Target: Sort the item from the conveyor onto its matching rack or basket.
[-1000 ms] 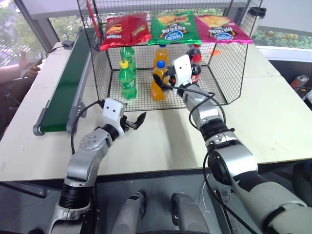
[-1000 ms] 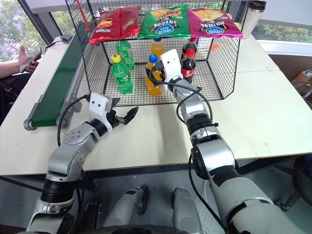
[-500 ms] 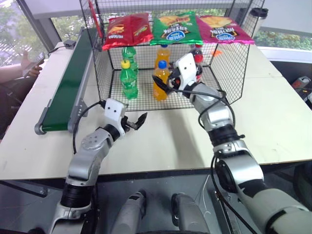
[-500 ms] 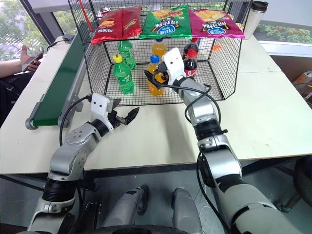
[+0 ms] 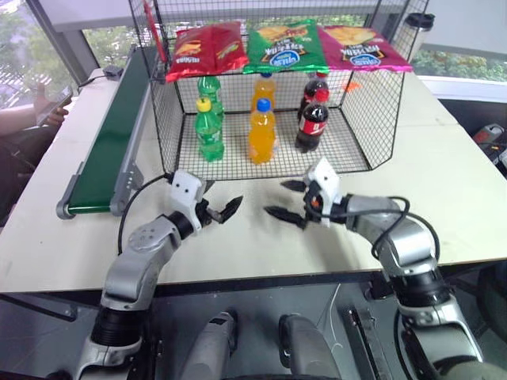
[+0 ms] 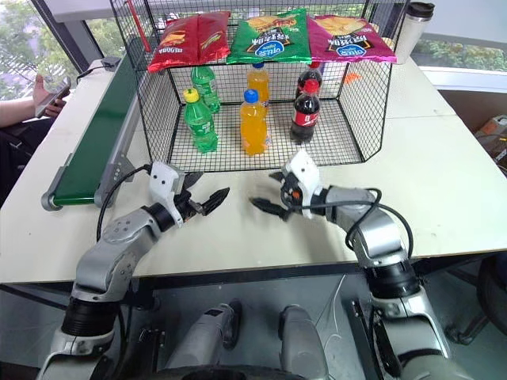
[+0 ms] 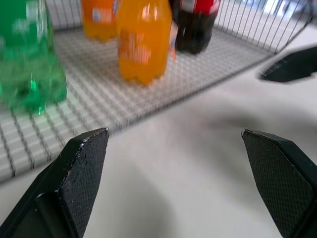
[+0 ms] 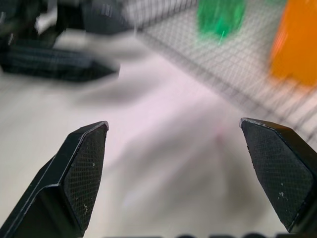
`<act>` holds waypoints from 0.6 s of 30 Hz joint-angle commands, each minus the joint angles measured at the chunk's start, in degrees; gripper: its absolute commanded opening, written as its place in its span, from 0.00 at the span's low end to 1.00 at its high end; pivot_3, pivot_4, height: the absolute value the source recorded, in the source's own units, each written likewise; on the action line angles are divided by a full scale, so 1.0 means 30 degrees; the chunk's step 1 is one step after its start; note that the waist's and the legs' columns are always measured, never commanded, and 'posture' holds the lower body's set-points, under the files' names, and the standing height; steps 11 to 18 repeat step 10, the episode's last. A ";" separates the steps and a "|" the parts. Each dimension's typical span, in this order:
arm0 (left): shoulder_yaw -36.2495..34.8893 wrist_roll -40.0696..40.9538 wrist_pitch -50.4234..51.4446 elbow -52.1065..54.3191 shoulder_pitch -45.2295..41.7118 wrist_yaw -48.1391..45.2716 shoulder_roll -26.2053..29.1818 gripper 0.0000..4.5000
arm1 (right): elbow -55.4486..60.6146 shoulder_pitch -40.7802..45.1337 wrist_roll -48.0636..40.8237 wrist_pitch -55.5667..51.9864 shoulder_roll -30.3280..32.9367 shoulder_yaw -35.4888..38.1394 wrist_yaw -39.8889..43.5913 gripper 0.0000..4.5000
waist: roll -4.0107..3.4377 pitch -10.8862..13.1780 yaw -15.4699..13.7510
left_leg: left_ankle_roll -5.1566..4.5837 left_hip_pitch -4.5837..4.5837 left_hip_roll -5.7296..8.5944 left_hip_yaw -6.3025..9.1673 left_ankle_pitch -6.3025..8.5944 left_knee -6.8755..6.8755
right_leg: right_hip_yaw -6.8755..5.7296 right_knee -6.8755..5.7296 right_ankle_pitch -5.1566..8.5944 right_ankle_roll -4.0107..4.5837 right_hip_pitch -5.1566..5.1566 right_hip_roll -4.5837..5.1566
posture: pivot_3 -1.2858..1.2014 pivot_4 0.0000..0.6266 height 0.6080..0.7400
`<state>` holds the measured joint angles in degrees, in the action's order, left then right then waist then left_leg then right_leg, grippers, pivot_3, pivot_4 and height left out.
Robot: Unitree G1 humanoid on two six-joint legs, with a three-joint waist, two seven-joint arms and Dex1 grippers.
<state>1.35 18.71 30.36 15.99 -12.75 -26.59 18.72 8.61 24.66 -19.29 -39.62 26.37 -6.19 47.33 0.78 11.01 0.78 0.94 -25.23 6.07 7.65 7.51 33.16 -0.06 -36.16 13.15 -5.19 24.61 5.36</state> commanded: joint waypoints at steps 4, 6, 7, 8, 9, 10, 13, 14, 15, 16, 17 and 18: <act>0.0292 0.0233 -0.0063 0.1123 0.0490 -0.1031 0.0649 1.00 | 0.0281 -0.0430 -0.0464 -0.0103 0.0204 0.0557 -0.0527 0.98 | 0.0001 -0.0001 -0.0027 | 0.0007 0.0011 -0.0002 0.0008 0.0005 0.0008 | -0.0017 0.0004 0.0003 0.0002 -0.0024 0.0012 | 0.52 0.24 0.99; 0.0305 0.0227 -0.0036 0.1221 0.0584 -0.1107 0.0720 1.00 | 0.0215 -0.0577 -0.0442 -0.0040 0.0197 0.0565 -0.0664 0.98 | 0.0001 -0.0001 -0.0061 | 0.0001 0.0007 0.0001 0.0007 0.0010 0.0006 | -0.0020 0.0020 0.0004 0.0004 -0.0026 0.0021 | 0.52 0.24 0.99; 0.0272 0.0184 -0.0150 0.1183 0.0550 -0.1096 0.0693 1.00 | 0.0194 -0.0581 -0.0442 -0.0047 0.0145 0.0598 -0.0798 0.98 | 0.0000 -0.0001 -0.0072 | 0.0000 -0.0001 0.0007 0.0008 0.0010 0.0005 | -0.0023 0.0023 0.0005 0.0000 -0.0023 0.0026 | 0.52 0.24 0.99; 0.0238 0.0142 -0.0240 0.1134 0.0505 -0.1079 0.0669 1.00 | 0.0140 -0.0570 -0.0383 0.0000 0.0125 0.0586 -0.0918 0.98 | 0.0001 -0.0001 -0.0066 | -0.0001 -0.0004 0.0015 0.0007 0.0010 0.0006 | -0.0024 0.0023 0.0006 -0.0002 -0.0021 0.0032 | 0.52 0.24 0.99; 0.0223 0.0104 -0.0271 0.1109 0.0480 -0.1079 0.0679 1.00 | 0.0081 -0.0571 -0.0317 0.0082 0.0127 0.0540 -0.0985 0.98 | 0.0002 -0.0001 -0.0062 | -0.0002 -0.0004 0.0016 0.0005 0.0009 0.0007 | -0.0023 0.0023 0.0005 -0.0003 -0.0021 0.0033 | 0.52 0.24 0.99; 0.0260 -0.0012 -0.0489 0.1092 0.0472 -0.1154 0.0738 1.00 | 0.0032 -0.0609 -0.0268 0.0186 0.0146 0.0488 -0.1007 0.98 | 0.0002 -0.0001 -0.0062 | -0.0002 -0.0003 0.0015 0.0005 0.0009 0.0008 | -0.0024 0.0023 0.0005 -0.0002 -0.0022 0.0034 | 0.52 0.24 0.99; 0.0260 -0.0012 -0.0489 0.1092 0.0472 -0.1154 0.0738 1.00 | 0.0032 -0.0609 -0.0268 0.0186 0.0146 0.0488 -0.1007 0.98 | 0.0002 -0.0001 -0.0062 | -0.0002 -0.0003 0.0015 0.0005 0.0009 0.0008 | -0.0024 0.0023 0.0005 -0.0002 -0.0022 0.0034 | 0.52 0.24 0.99; 0.0260 -0.0012 -0.0489 0.1092 0.0472 -0.1154 0.0738 1.00 | 0.0032 -0.0609 -0.0268 0.0186 0.0146 0.0488 -0.1007 0.98 | 0.0002 -0.0001 -0.0062 | -0.0002 -0.0003 0.0015 0.0005 0.0009 0.0008 | -0.0024 0.0023 0.0005 -0.0002 -0.0022 0.0034 | 0.52 0.24 0.99; 0.0260 -0.0012 -0.0489 0.1092 0.0472 -0.1154 0.0738 1.00 | 0.0032 -0.0609 -0.0268 0.0186 0.0146 0.0488 -0.1007 0.98 | 0.0002 -0.0001 -0.0062 | -0.0002 -0.0003 0.0015 0.0005 0.0009 0.0008 | -0.0024 0.0023 0.0005 -0.0002 -0.0022 0.0034 | 0.52 0.24 0.99; 0.0260 -0.0012 -0.0489 0.1092 0.0472 -0.1154 0.0738 1.00 | 0.0032 -0.0609 -0.0268 0.0186 0.0146 0.0488 -0.1007 0.98 | 0.0002 -0.0001 -0.0062 | -0.0002 -0.0003 0.0015 0.0005 0.0009 0.0008 | -0.0024 0.0023 0.0005 -0.0002 -0.0022 0.0034 | 0.52 0.24 0.99; 0.0260 -0.0012 -0.0489 0.1092 0.0472 -0.1154 0.0738 1.00 | 0.0032 -0.0609 -0.0268 0.0186 0.0146 0.0488 -0.1007 0.98 | 0.0002 -0.0001 -0.0062 | -0.0002 -0.0003 0.0015 0.0005 0.0009 0.0008 | -0.0024 0.0023 0.0005 -0.0002 -0.0022 0.0034 | 0.52 0.24 0.99; 0.0260 -0.0012 -0.0489 0.1092 0.0472 -0.1154 0.0738 1.00 | 0.0032 -0.0609 -0.0268 0.0186 0.0146 0.0488 -0.1007 0.98 | 0.0002 -0.0001 -0.0062 | -0.0002 -0.0003 0.0015 0.0005 0.0009 0.0008 | -0.0024 0.0023 0.0005 -0.0002 -0.0022 0.0034 | 0.52 0.24 0.99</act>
